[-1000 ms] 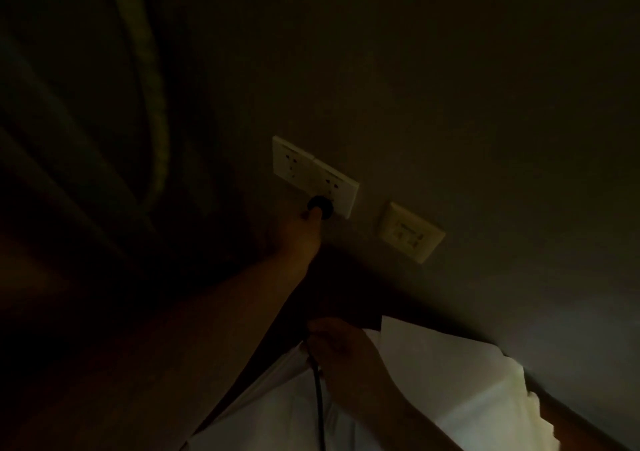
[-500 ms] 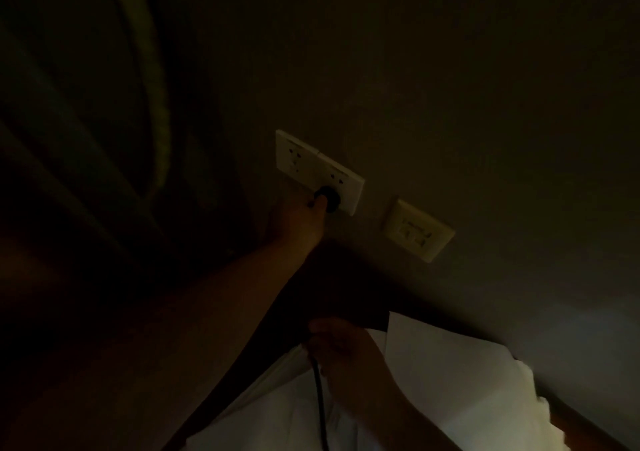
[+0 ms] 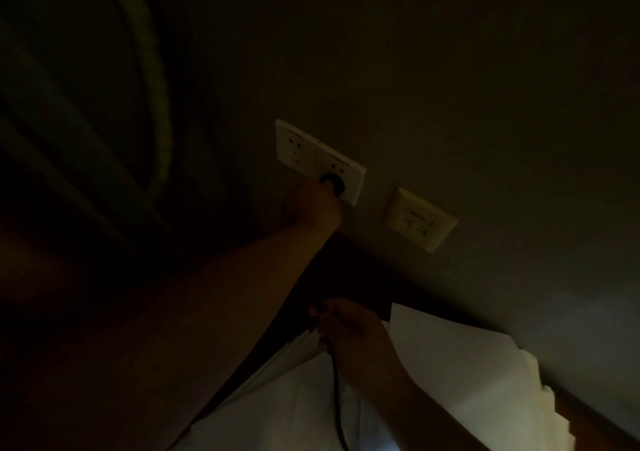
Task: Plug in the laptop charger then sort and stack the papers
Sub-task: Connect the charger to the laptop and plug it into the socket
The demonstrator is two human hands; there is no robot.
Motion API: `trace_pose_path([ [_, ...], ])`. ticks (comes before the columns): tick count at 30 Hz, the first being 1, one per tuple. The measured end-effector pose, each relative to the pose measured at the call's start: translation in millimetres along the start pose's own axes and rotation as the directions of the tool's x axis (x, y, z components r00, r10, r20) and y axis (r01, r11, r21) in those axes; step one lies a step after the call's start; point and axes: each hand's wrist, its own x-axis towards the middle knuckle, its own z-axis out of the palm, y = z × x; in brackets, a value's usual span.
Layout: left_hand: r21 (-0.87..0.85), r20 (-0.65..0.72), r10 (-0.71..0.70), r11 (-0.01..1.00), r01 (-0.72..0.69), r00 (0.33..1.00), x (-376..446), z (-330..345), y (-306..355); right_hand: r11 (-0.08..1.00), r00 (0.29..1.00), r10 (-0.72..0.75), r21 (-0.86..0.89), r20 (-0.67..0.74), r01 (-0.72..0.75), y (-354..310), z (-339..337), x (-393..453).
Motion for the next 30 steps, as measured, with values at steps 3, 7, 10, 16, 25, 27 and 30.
trace_pose_path([
  [3, 0.036, -0.001, 0.006, 0.999, -0.006, 1.000, -2.3, 0.8, 3.0, 1.000, 0.999, -0.030, -0.012, -0.025, 0.029, 0.5, -4.5, 3.9],
  [7, 0.003, 0.025, 0.019, 1.000, -0.019, 1.000, -3.9, 0.5, 3.1, 0.999, 0.999, -0.043, 0.020, -0.023, 0.043, 5.1, -5.5, 5.9],
  [10, 0.008, 0.039, 0.044, 0.999, -0.044, 0.998, -3.9, -1.7, 1.6, 0.999, 1.000, -0.010, 0.041, 0.023, 0.009, 7.2, -7.2, 2.4],
  [16, -0.084, 0.114, 0.033, 0.996, -0.023, 0.993, -7.7, -14.7, -5.0, 0.977, 1.000, -0.023, -0.211, 0.011, 0.025, -1.5, -24.1, -22.9],
  [25, -0.555, 0.135, -0.122, 0.813, 0.177, 0.983, -108.8, 26.0, -83.3, 0.764, 0.999, 0.046, -0.644, -0.006, -0.039, 35.3, -57.8, -80.1],
  [27, -0.602, 0.183, -0.123, 0.770, 0.210, 0.975, -146.4, 36.8, -103.1, 0.788, 0.999, 0.016, -0.614, -0.046, -0.041, 42.2, -63.2, -99.7],
  [30, -0.552, 0.218, -0.066, 0.814, 0.179, 0.974, -194.5, 45.4, -125.2, 0.744, 0.993, -0.076, -0.668, -0.087, -0.002, 57.9, -76.2, -126.7],
])
